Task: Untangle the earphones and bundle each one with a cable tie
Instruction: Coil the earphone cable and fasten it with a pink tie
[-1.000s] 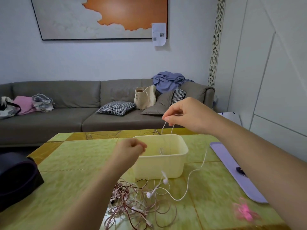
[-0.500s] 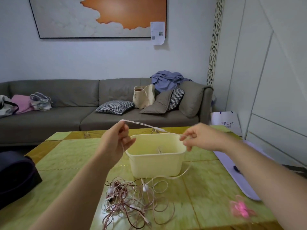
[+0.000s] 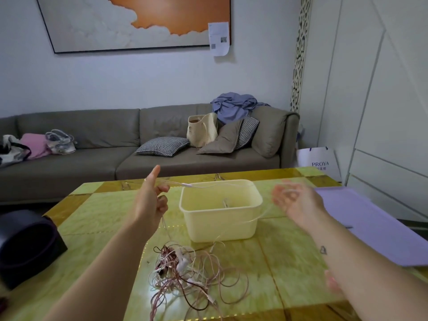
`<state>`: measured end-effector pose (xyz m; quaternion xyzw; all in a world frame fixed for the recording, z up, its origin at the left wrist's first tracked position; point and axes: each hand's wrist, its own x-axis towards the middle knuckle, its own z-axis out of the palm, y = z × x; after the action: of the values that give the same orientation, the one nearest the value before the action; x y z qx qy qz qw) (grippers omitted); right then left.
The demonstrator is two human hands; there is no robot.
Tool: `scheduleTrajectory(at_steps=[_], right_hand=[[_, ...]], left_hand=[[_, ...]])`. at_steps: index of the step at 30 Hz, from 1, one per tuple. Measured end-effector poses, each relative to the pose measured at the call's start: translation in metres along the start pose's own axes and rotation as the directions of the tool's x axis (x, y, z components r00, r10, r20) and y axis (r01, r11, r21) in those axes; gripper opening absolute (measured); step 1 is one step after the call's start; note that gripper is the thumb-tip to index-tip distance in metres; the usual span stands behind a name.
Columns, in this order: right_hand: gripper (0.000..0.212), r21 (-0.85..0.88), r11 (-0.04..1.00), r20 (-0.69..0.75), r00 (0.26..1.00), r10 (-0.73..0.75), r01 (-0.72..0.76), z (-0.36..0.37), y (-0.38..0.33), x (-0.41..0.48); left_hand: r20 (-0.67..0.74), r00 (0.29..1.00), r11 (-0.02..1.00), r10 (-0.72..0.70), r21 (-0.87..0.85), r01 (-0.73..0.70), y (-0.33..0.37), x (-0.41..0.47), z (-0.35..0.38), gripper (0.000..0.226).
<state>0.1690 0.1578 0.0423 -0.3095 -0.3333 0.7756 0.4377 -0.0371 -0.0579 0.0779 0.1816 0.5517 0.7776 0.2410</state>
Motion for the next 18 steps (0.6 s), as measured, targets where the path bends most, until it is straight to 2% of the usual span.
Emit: scheduleTrajectory(at_steps=[2, 3, 5, 7, 9, 11, 13, 15, 16, 18], right_hand=[[0.045, -0.099, 0.954, 0.088, 0.958, -0.275, 0.283, 0.028, -0.020, -0.003], [0.045, -0.220, 0.877, 0.158, 0.903, -0.400, 0.427, 0.040, -0.030, -0.008], [0.042, -0.426, 0.592, 0.360, 0.729, -0.583, 0.684, 0.059, -0.047, -0.017], [0.039, -0.460, 0.329, 0.540, 0.554, -0.634, 0.825, 0.077, -0.062, -0.026], [0.038, -0.395, 0.162, 0.642, 0.398, -0.655, 0.904, 0.096, -0.075, -0.035], [0.042, -0.355, 0.027, 0.703, 0.286, -0.651, 0.934, 0.108, -0.086, -0.043], [0.044, -0.365, -0.066, 0.735, 0.244, -0.632, 0.929, 0.114, -0.096, -0.049], [0.043, -0.380, -0.093, 0.744, 0.244, -0.622, 0.920, 0.116, -0.103, -0.056], [0.042, -0.390, -0.041, 0.743, 0.288, -0.604, 0.920, 0.116, -0.105, -0.057], [0.039, -0.482, 0.099, 0.727, 0.461, -0.509, 0.871, 0.114, -0.106, -0.055]], left_hand=[[0.037, 0.998, 0.992, 0.049, 0.115, -0.053, -0.001, -0.001, 0.004, 0.033], [0.057, 0.996, 0.986, 0.062, 0.154, -0.070, -0.001, -0.002, 0.006, 0.033], [0.091, 0.993, 0.974, 0.072, 0.207, -0.090, -0.001, 0.000, 0.011, 0.033], [0.111, 0.990, 0.967, 0.082, 0.231, -0.105, 0.000, 0.002, 0.017, 0.032], [0.122, 0.988, 0.971, 0.095, 0.209, -0.119, 0.003, 0.002, 0.023, 0.031], [0.146, 0.983, 0.981, 0.115, 0.140, -0.135, 0.010, 0.002, 0.030, 0.034], [0.188, 0.973, 0.988, 0.130, 0.056, -0.143, 0.021, -0.001, 0.038, 0.037], [0.242, 0.961, 0.990, 0.133, 0.017, -0.141, 0.035, -0.005, 0.047, 0.040], [0.272, 0.953, 0.989, 0.131, 0.024, -0.143, 0.041, -0.007, 0.051, 0.041], [0.342, 0.933, 0.988, 0.113, 0.059, -0.141, 0.052, -0.012, 0.059, 0.046]])
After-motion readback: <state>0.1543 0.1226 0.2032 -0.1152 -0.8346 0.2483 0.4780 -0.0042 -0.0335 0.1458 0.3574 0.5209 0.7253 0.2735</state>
